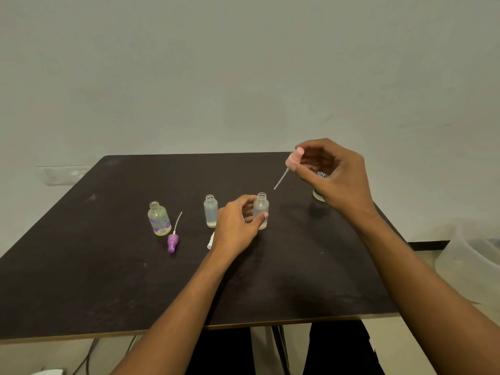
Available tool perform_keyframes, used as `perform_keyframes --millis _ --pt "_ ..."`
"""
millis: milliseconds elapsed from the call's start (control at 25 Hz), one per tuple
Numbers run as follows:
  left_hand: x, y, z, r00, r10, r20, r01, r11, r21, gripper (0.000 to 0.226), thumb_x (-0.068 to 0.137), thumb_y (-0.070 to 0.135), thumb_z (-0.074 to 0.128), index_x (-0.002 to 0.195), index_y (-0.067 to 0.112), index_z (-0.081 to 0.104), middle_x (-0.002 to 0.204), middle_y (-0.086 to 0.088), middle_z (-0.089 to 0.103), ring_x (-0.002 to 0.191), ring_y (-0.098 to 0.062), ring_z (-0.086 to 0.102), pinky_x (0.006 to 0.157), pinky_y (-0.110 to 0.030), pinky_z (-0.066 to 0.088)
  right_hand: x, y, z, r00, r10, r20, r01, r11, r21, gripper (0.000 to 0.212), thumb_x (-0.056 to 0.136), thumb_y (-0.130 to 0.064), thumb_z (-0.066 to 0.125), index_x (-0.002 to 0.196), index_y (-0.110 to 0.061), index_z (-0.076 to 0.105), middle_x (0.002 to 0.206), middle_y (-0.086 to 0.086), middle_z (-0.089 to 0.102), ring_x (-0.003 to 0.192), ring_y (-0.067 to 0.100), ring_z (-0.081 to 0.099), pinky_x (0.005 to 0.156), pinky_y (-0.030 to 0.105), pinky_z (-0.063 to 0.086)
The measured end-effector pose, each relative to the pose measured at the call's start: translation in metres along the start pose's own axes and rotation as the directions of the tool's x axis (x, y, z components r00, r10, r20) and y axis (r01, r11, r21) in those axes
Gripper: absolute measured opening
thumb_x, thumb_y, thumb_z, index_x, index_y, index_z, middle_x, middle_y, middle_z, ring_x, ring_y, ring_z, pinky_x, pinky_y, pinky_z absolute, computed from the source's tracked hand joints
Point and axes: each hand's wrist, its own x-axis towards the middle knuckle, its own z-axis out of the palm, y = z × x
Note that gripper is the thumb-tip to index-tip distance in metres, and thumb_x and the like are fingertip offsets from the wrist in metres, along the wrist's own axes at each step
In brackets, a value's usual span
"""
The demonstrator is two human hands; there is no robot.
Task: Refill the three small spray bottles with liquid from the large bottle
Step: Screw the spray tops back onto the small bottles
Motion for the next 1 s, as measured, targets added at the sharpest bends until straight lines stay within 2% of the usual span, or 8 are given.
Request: perform_keyframes --millis 120,480,720,840,1000 --pt "-0.002 0.003 -0.001 1.0 0.0 0.007 0.0 1.0 -0.012 0.046 0.086 0.022 0.084 0.129 0.018 0.069 0.115 0.006 0.075 0.102 -0.003 0.071 0.083 -0.005 0.053 0.005 -0.008 0.002 0.999 0.012 0.033 -0.013 0.999 0.035 0.028 0.088 -0.023 0.086 0.112 -0.012 0.075 0.102 -0.002 0.079 0.097 0.013 0.077 0.088 0.023 0.06" --pt "-0.009 0.007 -0.003 1.0 0.022 0.016 -0.021 0.999 -0.044 0.046 0.086 0.022 0.085 0.13 0.019 0.069 0.115 0.008 0.075 0.101 0.001 0.07 0.082 -0.004 0.052 0.002 0.011 0.02 0.984 0.05 0.169 -0.055 0.998 0.028 0.029 0.088 -0.022 0.086 0.113 -0.015 0.074 0.104 -0.005 0.078 0.1 0.012 0.076 0.09 0.03 0.062" --pt "-0.015 0.011 -0.004 0.997 0.071 0.008 -0.07 0.996 -0.06 0.044 0.09 0.03 0.081 0.131 0.022 0.068 0.116 0.01 0.074 0.105 -0.001 0.069 0.087 -0.009 0.054 -0.011 0.03 0.032 0.945 0.132 0.301 -0.103 0.989 -0.109 0.038 0.087 -0.027 0.085 0.123 -0.023 0.072 0.11 -0.009 0.077 0.103 0.002 0.073 0.092 0.032 0.062" --pt "-0.016 0.013 -0.006 0.996 0.087 0.001 -0.087 0.993 -0.076 0.044 0.09 0.031 0.08 0.131 0.022 0.068 0.116 0.01 0.074 0.106 -0.002 0.069 0.091 -0.019 0.058 -0.012 0.032 0.034 0.935 0.163 0.315 -0.124 0.982 -0.14 0.041 0.088 -0.03 0.083 0.127 -0.025 0.071 0.114 -0.01 0.076 0.105 0.0 0.072 0.094 0.031 0.062" --pt "-0.017 0.013 -0.008 0.996 0.092 -0.001 -0.092 0.994 -0.067 0.045 0.09 0.031 0.08 0.132 0.024 0.067 0.118 0.011 0.073 0.107 -0.003 0.068 0.092 -0.02 0.058 -0.01 0.032 0.035 0.929 0.168 0.329 -0.118 0.979 -0.167 0.042 0.088 -0.03 0.082 0.128 -0.026 0.07 0.114 -0.01 0.076 0.105 -0.001 0.072 0.094 0.03 0.061"
